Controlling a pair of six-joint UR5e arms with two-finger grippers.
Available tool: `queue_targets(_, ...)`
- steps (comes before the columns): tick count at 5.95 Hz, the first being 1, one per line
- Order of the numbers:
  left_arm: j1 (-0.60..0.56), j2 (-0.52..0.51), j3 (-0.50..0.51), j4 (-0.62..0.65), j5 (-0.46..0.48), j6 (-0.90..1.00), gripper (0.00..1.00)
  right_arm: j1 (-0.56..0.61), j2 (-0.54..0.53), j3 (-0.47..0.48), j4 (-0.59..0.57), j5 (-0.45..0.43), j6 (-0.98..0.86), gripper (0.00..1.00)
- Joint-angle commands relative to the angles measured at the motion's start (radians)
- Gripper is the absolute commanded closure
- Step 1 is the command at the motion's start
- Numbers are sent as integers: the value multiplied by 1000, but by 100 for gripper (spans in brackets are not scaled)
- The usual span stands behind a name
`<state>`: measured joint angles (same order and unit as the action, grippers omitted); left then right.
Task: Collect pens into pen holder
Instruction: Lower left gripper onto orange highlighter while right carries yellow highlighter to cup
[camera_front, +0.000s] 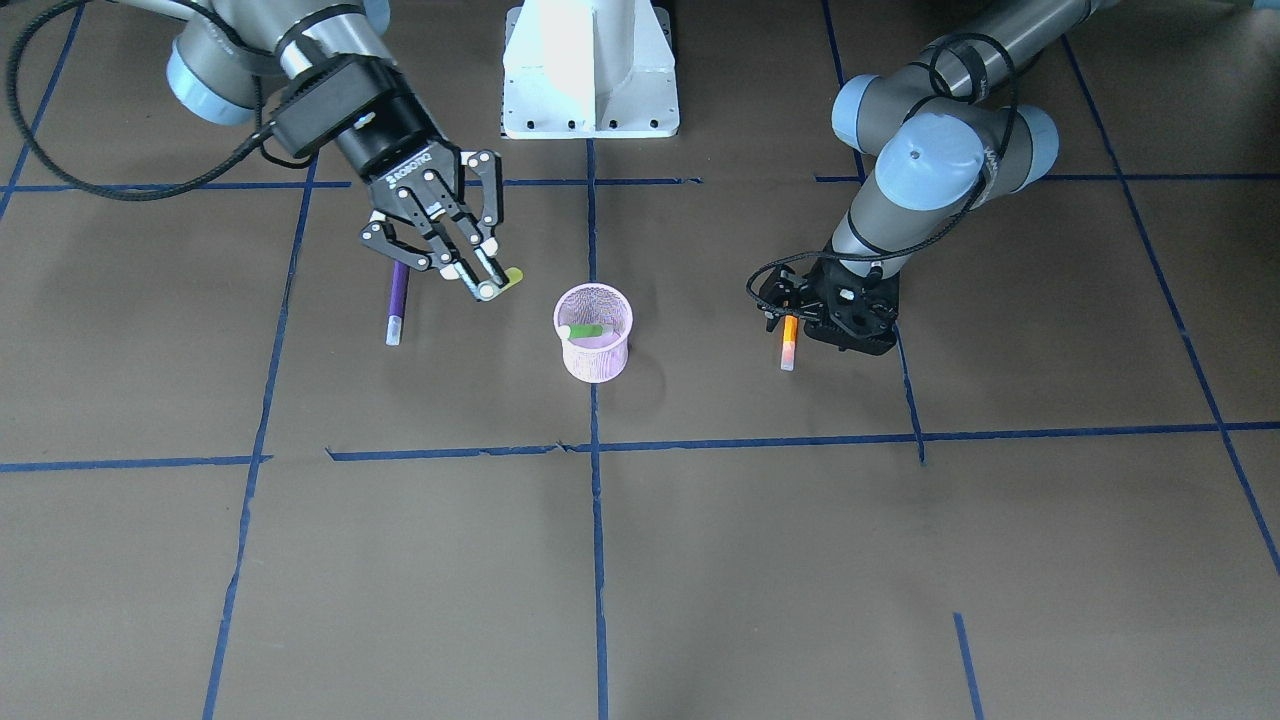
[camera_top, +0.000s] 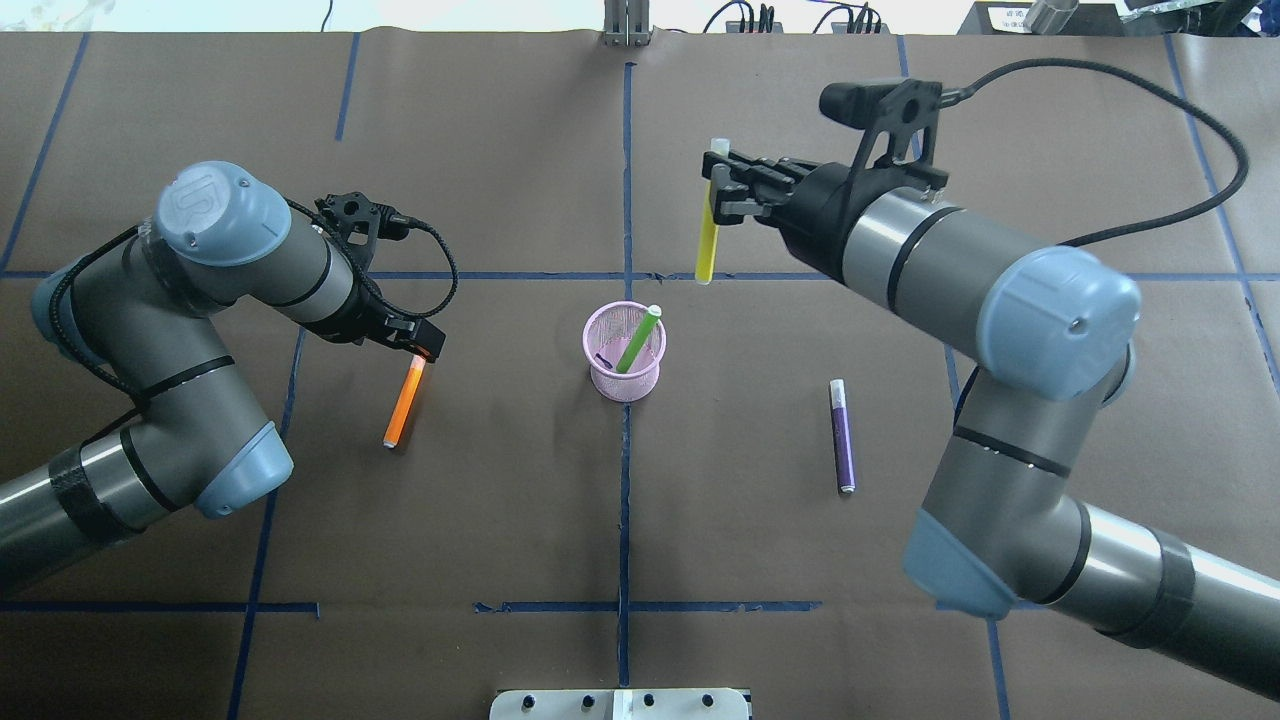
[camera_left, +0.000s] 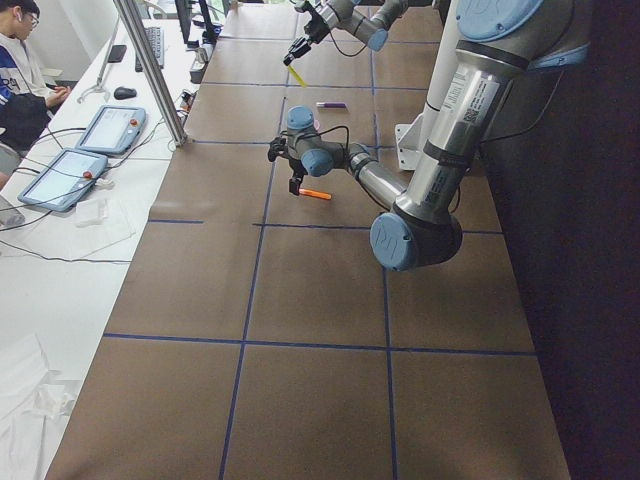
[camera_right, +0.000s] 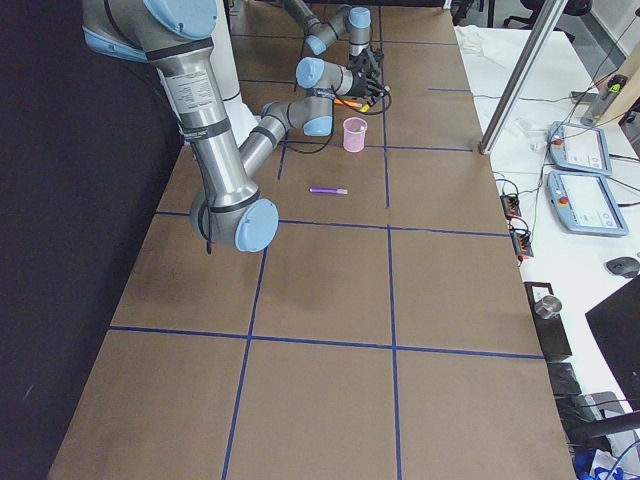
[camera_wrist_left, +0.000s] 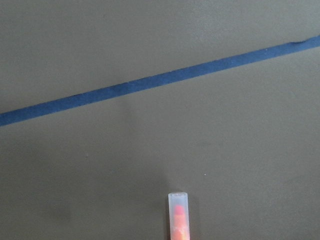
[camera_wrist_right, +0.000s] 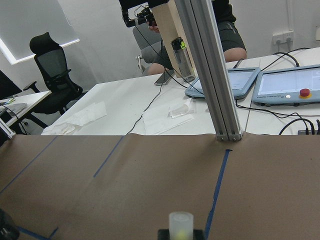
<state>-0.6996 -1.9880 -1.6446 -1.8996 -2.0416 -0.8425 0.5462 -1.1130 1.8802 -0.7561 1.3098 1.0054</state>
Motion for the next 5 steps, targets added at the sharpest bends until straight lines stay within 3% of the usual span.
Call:
queue_targets(1, 0, -2, 0, -1, -2, 0, 0, -67, 58, -44, -2, -87, -58, 100)
queue_targets(2, 0, -3, -4, -1, -14, 0, 0, -122, 100, -100, 0, -171, -101, 100)
queue_targets(5, 0, -3, 5, -7, -17, 0, 0, -166, 120, -202, 8, -185, -123, 100)
